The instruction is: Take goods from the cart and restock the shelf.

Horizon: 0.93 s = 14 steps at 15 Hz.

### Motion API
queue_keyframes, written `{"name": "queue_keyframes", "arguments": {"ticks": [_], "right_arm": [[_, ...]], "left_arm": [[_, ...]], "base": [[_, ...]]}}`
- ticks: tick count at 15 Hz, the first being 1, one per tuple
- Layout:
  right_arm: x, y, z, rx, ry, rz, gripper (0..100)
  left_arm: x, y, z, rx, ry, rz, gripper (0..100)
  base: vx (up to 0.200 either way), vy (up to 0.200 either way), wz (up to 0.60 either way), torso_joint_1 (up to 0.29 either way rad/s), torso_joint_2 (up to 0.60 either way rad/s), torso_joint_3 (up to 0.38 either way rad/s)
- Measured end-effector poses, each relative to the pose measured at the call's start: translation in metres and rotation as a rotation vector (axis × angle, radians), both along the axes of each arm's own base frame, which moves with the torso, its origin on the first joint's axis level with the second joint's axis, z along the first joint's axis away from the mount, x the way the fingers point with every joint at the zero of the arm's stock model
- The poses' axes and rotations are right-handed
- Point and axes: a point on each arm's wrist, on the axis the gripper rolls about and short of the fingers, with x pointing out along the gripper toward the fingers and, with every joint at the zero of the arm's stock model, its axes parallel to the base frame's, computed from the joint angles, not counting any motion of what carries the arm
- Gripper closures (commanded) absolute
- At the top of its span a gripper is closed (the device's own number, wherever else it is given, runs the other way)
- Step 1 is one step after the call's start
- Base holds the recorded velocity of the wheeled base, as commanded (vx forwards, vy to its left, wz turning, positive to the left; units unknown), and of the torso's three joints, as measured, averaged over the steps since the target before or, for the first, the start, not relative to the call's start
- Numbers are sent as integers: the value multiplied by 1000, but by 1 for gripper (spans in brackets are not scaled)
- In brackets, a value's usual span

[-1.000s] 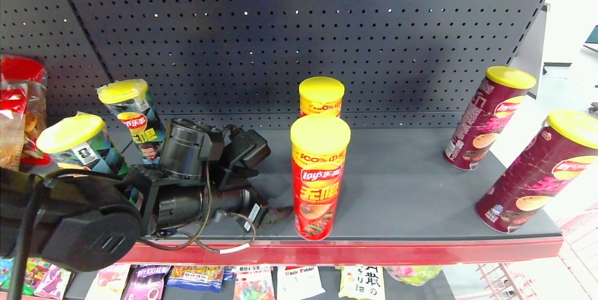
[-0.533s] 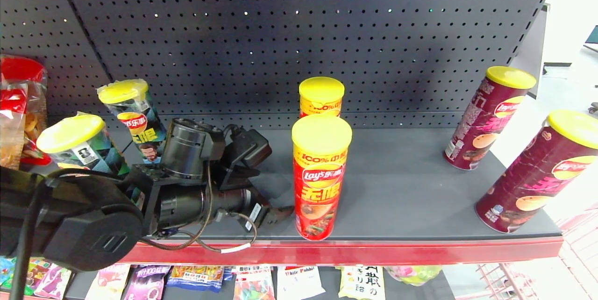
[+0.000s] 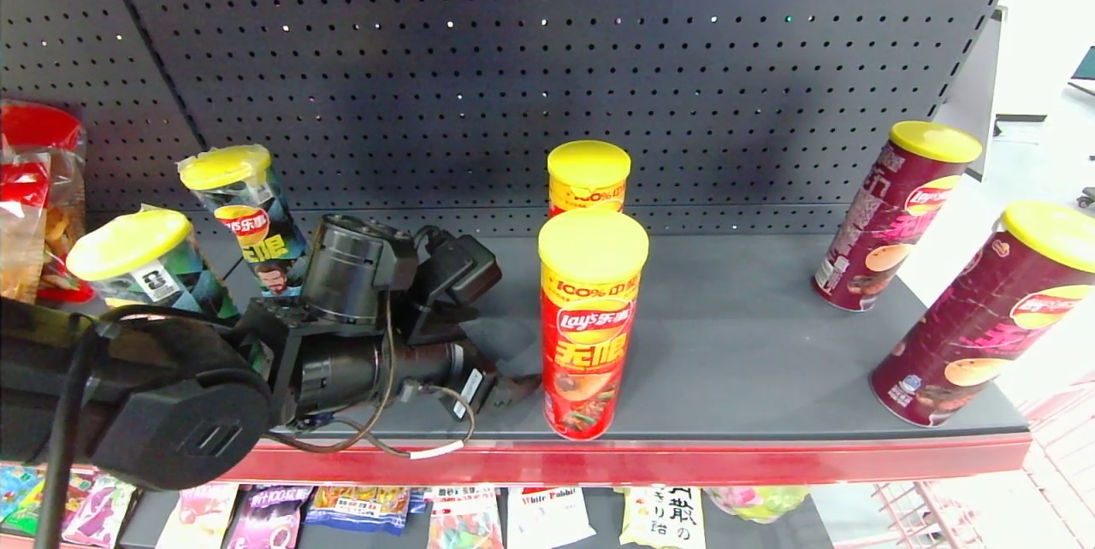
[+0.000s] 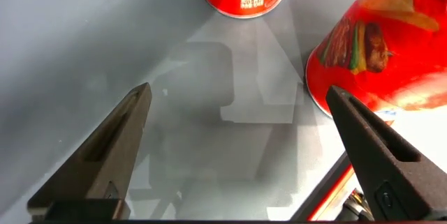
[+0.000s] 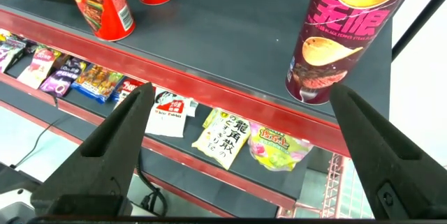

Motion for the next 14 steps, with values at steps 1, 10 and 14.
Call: {"name": "queue_keyframes", "arguments": {"ticks": [1, 10, 14], "right_arm": [[0, 0, 0, 0, 1, 0, 0], [3, 1, -17, -23, 57, -6, 0], [4, -1, -27, -54, 81, -115, 0]], "left_arm": [[-2, 2, -1, 2, 2, 3, 0], [-73, 43, 35, -68, -97, -17, 0], [-146, 98, 48, -45, -83, 15, 0]], "base": [[0, 0, 0, 0, 0, 0], [0, 0, 0, 0, 0, 0], [0, 0, 0, 0, 0, 0]]}}
